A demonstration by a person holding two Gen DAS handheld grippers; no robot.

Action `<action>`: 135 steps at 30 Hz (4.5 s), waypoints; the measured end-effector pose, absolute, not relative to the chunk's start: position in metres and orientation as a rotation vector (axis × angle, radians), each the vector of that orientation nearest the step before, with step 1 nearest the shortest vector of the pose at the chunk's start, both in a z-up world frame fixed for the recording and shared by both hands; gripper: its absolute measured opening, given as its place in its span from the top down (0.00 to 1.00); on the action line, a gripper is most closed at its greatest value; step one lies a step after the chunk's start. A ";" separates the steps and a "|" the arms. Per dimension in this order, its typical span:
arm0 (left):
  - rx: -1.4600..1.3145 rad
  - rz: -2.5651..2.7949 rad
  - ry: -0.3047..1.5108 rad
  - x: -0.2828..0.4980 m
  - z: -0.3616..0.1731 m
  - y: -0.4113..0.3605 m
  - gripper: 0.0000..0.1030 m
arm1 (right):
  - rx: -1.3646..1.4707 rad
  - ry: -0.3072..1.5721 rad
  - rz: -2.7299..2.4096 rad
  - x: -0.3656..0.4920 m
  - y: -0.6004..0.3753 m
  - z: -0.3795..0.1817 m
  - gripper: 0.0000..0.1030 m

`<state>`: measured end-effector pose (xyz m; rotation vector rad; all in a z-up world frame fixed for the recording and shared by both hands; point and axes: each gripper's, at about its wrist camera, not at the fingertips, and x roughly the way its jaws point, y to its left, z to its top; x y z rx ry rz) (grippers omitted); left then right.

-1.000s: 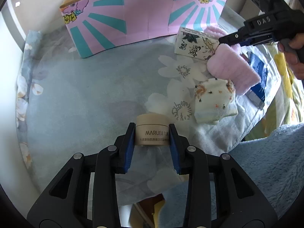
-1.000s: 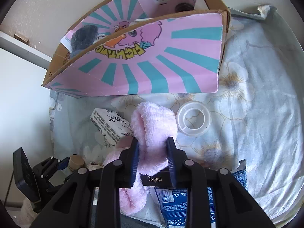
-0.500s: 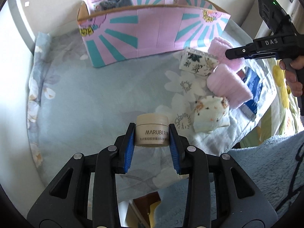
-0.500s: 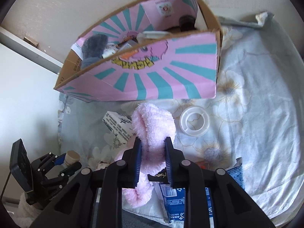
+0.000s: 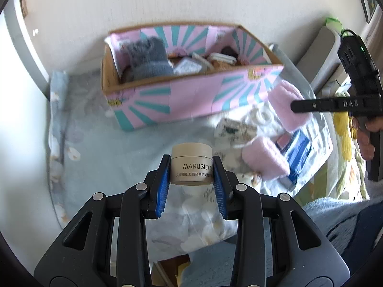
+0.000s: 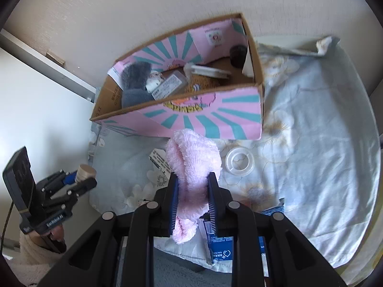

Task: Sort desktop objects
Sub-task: 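Carry the headband and jar over the cardboard box, then open both tools to drop the headband and jar into the box, then move both tools back to the items on the sheet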

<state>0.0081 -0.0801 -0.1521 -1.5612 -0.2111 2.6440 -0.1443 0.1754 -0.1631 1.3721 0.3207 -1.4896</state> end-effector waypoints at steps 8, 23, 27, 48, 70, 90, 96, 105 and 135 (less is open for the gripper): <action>-1.528 2.655 -0.221 -0.018 -0.123 -0.087 0.71 | 1.268 0.345 -1.516 -0.151 0.168 -0.126 0.80; -1.461 2.687 -0.180 -0.102 -0.087 -0.097 0.71 | 1.153 0.354 -1.518 -0.176 0.099 -0.078 0.80; -1.461 2.690 -0.196 -0.127 -0.086 -0.101 0.71 | 1.143 0.358 -1.502 -0.179 0.076 -0.074 0.80; -1.594 2.658 -0.159 -0.184 -0.137 -0.124 0.71 | 1.232 0.463 -1.444 -0.185 0.009 -0.122 0.80; -1.578 2.768 -0.191 -0.181 -0.136 -0.142 0.00 | 1.123 0.508 -1.483 -0.182 0.016 -0.115 0.25; -1.486 2.745 -0.256 -0.142 -0.111 -0.124 0.01 | 1.010 0.515 -1.569 -0.175 0.062 -0.094 0.01; -1.493 2.752 -0.250 -0.115 -0.103 -0.121 0.01 | 0.994 0.475 -1.593 -0.179 0.098 -0.078 0.01; -1.531 2.641 -0.284 -0.070 -0.118 -0.102 0.00 | 1.082 0.519 -1.625 -0.191 0.170 -0.094 0.01; -1.610 2.293 0.087 -0.007 -0.255 -0.006 0.22 | 0.509 1.310 -0.755 -0.114 0.220 -0.227 0.01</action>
